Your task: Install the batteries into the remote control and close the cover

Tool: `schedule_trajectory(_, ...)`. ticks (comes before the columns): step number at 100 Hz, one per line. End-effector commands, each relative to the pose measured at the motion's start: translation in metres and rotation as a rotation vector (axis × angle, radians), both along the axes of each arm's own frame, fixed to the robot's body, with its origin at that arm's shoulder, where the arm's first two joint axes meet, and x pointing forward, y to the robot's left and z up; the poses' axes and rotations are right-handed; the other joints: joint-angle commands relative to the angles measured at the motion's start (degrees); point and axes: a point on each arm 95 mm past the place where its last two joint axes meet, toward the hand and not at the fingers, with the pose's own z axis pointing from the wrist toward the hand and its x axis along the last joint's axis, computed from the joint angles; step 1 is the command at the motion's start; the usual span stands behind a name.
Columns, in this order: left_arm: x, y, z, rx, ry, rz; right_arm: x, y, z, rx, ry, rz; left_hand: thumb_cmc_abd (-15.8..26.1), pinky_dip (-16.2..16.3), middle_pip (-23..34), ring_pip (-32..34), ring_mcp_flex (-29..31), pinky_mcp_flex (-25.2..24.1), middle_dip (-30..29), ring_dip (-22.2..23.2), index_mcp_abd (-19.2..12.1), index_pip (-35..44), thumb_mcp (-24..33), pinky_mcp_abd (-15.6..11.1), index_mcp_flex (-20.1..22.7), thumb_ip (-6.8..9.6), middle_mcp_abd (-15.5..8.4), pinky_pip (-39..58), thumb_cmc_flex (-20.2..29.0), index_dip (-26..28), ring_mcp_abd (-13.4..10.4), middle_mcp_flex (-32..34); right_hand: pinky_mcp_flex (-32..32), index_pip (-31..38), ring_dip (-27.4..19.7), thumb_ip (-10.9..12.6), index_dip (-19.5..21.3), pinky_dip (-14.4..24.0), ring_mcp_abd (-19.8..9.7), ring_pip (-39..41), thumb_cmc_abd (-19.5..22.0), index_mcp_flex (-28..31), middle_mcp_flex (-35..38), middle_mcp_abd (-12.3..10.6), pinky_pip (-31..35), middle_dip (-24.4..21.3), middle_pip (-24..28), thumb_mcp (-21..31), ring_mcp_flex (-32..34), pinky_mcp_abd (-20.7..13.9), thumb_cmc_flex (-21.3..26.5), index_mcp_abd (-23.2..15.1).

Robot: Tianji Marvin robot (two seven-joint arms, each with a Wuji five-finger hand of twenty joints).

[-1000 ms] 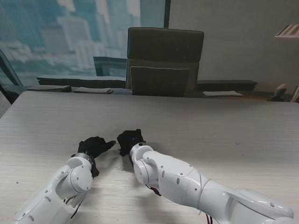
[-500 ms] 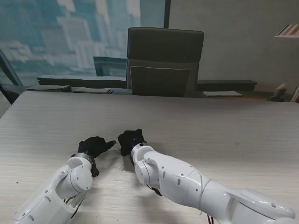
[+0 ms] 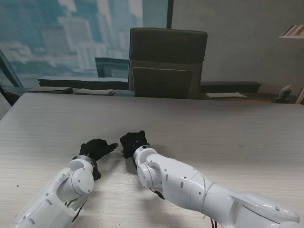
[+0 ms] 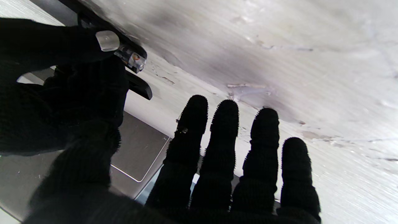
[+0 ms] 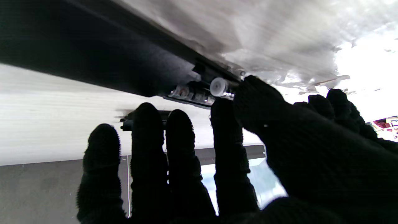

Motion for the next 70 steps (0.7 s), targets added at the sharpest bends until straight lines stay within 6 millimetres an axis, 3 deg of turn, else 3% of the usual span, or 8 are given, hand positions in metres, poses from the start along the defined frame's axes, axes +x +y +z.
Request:
schedule_trajectory(1, -0.008, -0.0012, -0.0153, -0.004, 0.061, -0.006, -0.002, 0.0025, -0.0016, 0.004, 0.013, 0.008, 1.51, -0.91, -0.49, -5.73, -0.85, -1.05, -0.8, -3.63, 0.59, -0.7, -0.74, -0.75, -0.38, 0.52, 0.78, -0.51, -0.04, -0.52, 2.45, -0.7, -0.7, 1.88, 0.71, 1.72, 0.9, -0.21, -0.68, 0.57, -0.09, -0.53, -1.45, 0.68, 1.96, 0.87, 0.39, -0.58, -1.54, -1.21, -0.98, -0.96)
schedule_trajectory(70, -0.0082, -0.0019, -0.0155, -0.006, 0.068, -0.005, 0.0028, 0.0005, -0.0017, 0.016, -0.003, 0.012, 1.52, -0.92, -0.5, -5.77, -0.99, -1.05, -0.82, -3.64, 0.71, -0.8, -0.76, -0.75, -0.36, 0.5, 0.84, -0.51, -0.06, -0.57, 2.44, -0.7, 0.15, 2.06, 0.61, 1.91, 0.55, -0.25, -1.51, 0.48, 1.17, -1.89, -0.91, -0.03, 1.97, 0.38, 0.26, 1.96, -0.37, -1.03, 2.41, -1.96)
